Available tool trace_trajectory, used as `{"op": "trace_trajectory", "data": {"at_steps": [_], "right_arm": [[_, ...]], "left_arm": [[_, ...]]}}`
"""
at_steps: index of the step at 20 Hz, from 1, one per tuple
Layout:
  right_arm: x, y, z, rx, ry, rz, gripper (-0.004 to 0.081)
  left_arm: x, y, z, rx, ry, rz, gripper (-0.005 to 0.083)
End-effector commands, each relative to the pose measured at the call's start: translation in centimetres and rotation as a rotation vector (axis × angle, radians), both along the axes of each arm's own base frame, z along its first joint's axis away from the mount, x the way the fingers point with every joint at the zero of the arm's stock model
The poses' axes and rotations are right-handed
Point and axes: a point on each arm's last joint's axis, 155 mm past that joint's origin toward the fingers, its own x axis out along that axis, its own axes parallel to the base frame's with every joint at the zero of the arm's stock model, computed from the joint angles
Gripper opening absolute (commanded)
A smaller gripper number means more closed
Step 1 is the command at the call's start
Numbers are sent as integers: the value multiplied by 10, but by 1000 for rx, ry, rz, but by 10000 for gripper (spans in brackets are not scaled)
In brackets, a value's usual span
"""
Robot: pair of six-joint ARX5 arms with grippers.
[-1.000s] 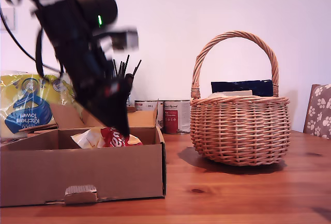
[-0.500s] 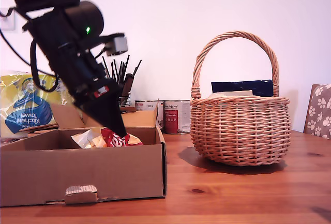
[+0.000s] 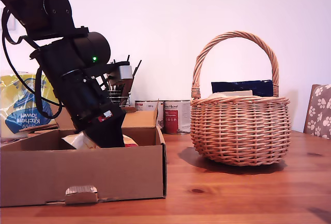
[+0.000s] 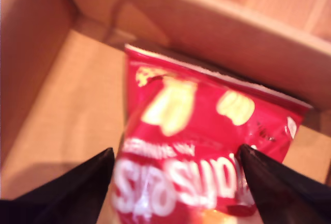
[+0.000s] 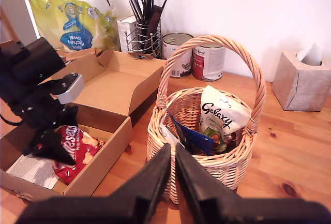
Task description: Move the bags of Easter eggs from the cardboard box on the left into the woven basket on the right side.
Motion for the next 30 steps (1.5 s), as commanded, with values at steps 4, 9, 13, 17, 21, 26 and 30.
{"op": "trace_trajectory", "data": {"at_steps": [4, 9, 13, 17, 21, 26, 30], "right_arm": [[1, 0, -7, -4, 11, 0, -10], [1, 0, -7, -4, 11, 0, -10], [1, 0, -7, -4, 10, 0, -10], [1, 0, -7, -5, 10, -1, -10], [2, 0, -7, -11, 7, -1, -10], [3, -4, -7, -16, 4, -26, -10], [1, -11, -8, -19, 10, -54, -11]], "left_arm": [[9, -4, 16, -3, -9, 3, 74], [12, -9, 46, -7, 12, -3, 74], [10, -11, 82, -54, 11, -8, 74], [13, 0, 131, -112, -77, 42, 74], [1, -16, 197, -295, -153, 42, 74], [-9, -79, 243, -513, -205, -17, 74], [-7, -130, 254, -590, -281, -31, 74]]}}
